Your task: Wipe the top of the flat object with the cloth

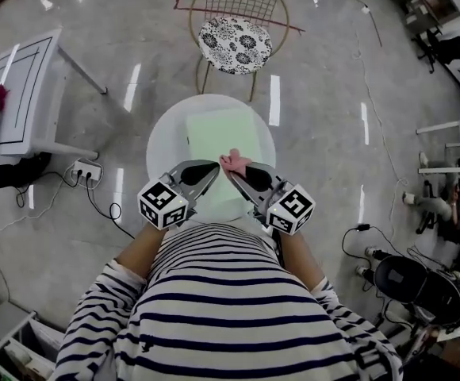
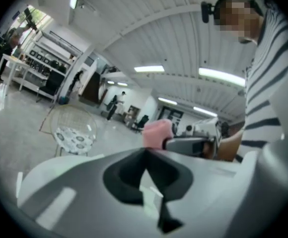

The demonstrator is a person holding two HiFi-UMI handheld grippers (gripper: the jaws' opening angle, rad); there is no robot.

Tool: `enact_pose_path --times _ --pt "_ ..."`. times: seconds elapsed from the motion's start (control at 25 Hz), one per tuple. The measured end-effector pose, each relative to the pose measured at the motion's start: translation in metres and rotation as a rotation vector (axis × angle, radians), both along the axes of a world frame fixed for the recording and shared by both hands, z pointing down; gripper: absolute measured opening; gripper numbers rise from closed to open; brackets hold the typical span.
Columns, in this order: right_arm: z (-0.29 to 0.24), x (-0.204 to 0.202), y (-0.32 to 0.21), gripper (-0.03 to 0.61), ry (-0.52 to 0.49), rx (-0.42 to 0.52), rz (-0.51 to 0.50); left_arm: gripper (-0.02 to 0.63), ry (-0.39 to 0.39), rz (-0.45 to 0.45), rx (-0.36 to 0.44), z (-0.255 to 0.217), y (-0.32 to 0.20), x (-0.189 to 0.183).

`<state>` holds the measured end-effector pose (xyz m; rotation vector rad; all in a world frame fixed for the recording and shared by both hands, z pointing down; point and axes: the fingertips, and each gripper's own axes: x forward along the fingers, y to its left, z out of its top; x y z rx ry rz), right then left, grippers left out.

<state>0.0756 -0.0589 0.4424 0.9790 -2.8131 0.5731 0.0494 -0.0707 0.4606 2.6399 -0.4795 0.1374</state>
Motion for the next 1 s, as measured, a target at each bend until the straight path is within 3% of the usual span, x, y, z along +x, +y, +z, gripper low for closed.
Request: enact_pose_path --times 0.32,0.68,1.0 --pt "-0.019 -0.017 0.028 0.054 -0.026 0.046 0.12 0.006 -0.002 0.096 0.086 -0.026 0.025 -0.016" --pt "-0.014 -0.015 0.052 0.054 0.033 0.055 0.266 0.006 0.0 0.15 0.121 -0.034 0.04 -0.033" --pt "-0.026 -0.02 0.054 0.054 0.061 0.088 0.276 0.006 0.003 0.169 0.147 -0.044 0.047 -0.036"
